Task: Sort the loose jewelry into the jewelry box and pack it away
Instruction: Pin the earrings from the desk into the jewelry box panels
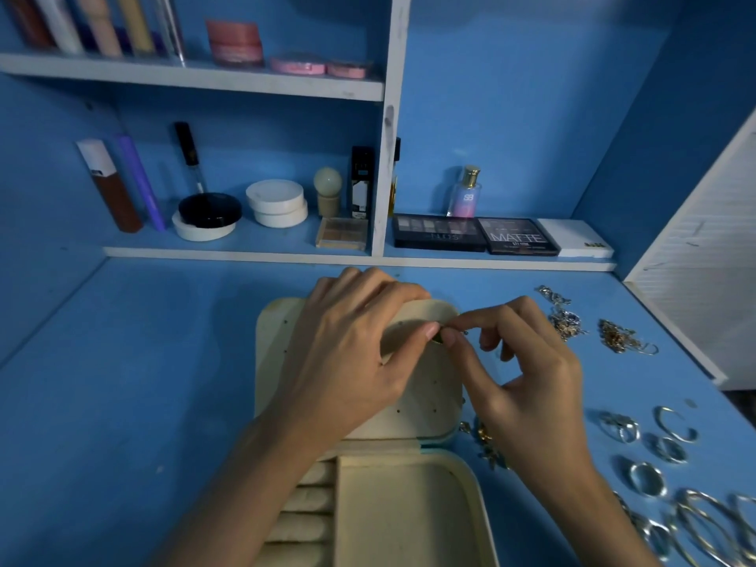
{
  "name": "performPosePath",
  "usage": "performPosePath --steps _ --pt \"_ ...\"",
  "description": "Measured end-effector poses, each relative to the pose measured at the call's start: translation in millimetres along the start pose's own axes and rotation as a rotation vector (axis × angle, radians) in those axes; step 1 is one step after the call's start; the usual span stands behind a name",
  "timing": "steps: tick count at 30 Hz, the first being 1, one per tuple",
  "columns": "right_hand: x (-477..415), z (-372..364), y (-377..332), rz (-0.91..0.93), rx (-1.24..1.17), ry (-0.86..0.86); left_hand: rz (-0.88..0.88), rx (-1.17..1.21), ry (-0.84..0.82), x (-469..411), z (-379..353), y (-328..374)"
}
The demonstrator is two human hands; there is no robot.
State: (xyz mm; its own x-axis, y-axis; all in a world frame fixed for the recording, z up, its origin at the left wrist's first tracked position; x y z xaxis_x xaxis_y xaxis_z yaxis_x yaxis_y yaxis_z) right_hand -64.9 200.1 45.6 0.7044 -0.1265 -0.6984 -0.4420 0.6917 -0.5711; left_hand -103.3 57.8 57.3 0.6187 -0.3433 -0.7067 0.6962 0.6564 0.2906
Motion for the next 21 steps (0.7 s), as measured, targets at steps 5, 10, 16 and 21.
performPosePath --steps 5,10,16,21 --pt "1.0 -4.8 9.9 -0.237 -0.233 -0.088 -0.013 0.013 -0.014 0.0 1.7 2.2" --pt "0.1 -12.8 15.8 -0.468 -0.619 -0.203 -0.018 -0.002 -0.033 -0.3 2.1 2.7" --pt "-1.5 -13.3 16.3 -0.483 -0.705 -0.257 -0.015 0.018 -0.042 -0.3 1.6 3.2" --pt "-1.8 -13.0 18.6 -0.536 -0.722 -0.282 -0.004 -0.004 -0.046 0.5 0.4 2.3"
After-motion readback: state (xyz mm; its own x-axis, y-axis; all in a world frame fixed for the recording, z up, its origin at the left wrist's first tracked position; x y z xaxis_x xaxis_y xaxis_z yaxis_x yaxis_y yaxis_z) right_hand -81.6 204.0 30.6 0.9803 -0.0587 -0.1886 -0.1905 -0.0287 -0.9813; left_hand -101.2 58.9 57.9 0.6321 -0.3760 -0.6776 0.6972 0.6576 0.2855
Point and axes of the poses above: each hand's wrist, its own x-axis away from the middle knuckle, its own z-axis out of the back of the hand, y = z × x, the point moved 5 cm from there along -x, towards the middle knuckle
